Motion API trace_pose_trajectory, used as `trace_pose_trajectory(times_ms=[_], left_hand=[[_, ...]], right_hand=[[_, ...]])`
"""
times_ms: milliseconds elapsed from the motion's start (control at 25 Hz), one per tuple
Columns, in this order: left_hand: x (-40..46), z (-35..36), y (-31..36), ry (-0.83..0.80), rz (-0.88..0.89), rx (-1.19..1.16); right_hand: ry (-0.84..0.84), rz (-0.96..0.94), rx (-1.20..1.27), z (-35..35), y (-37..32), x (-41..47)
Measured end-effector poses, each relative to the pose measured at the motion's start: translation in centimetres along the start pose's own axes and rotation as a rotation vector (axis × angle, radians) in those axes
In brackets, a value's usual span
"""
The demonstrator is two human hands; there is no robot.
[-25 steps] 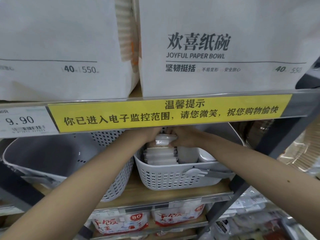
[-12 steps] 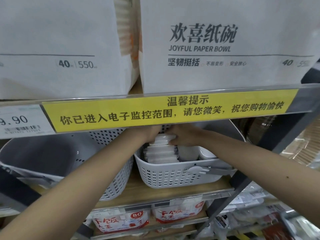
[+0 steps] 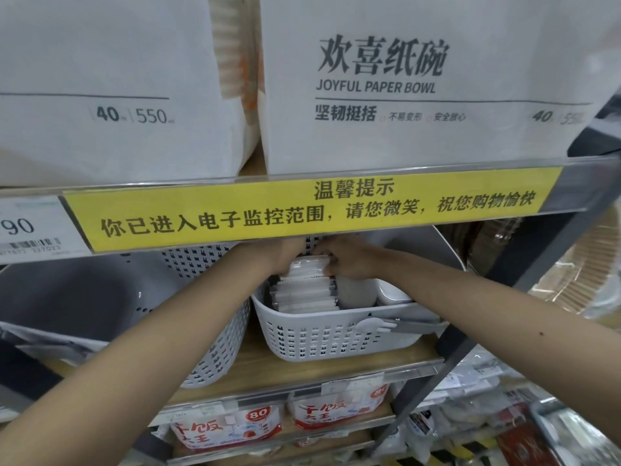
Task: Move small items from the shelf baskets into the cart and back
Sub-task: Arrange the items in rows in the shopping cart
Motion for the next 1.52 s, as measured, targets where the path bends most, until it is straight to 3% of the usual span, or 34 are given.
trace_pose_trajectory(times_ms=[280,400,560,720,840,960,1080,1160,1360,1520], left_hand=[[-1.9,-1.6,0.3,-0.034,0.022,-0.261],[-4.2,-2.6,0.1,0.070,0.058,-0.372],[-8.2,-3.3,-0.2,0.160,0.102,-0.332],[-11.8,-3.0,0.7,0.464,0.103,-0.213],[-13.9,-1.8,4.2,0.672,0.349,-0.177],[-14.7,0.1,9.6,0.712,0.550,-0.197],[-14.3,2.4,16.6,0.641,0.761,-0.233],[-13.1,4.6,21.5,0.509,0.845,-0.218],[-10.8,10.9,34.1,0.158,0.950,-0.158],[-9.1,15.7,41.9,-0.040,0.983,-0.164]], right_hand=[[-0.059,-0.036,-0.208,-1.5,-1.5,-1.3],[-0.013,0.004,-0.105,-3.8,-2.5,-3.7],[0.232,0.041,-0.271,-6.0,-4.9,-9.7],[0.620,-0.061,-0.381,-4.5,-6.5,-15.9],[0.749,0.010,-0.415,-2.1,-5.6,-20.5],[0.832,0.143,-0.385,0.6,-3.8,-26.8],[0.813,0.415,-0.204,4.3,-0.7,-33.5],[0.819,0.592,-0.068,7.2,1.6,-38.3],[0.897,1.061,0.230,13.3,5.3,-51.1],[0.788,1.319,0.380,18.6,8.0,-58.3]])
Point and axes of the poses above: each hand's wrist, its own x-axis towards the middle knuckle, its own z-axis out of the palm, y = z × x, the point moved 3 cm from there along x, towards the middle knuckle, and after that the axes turned 3 degrees about -z, right-handed, at the moved point
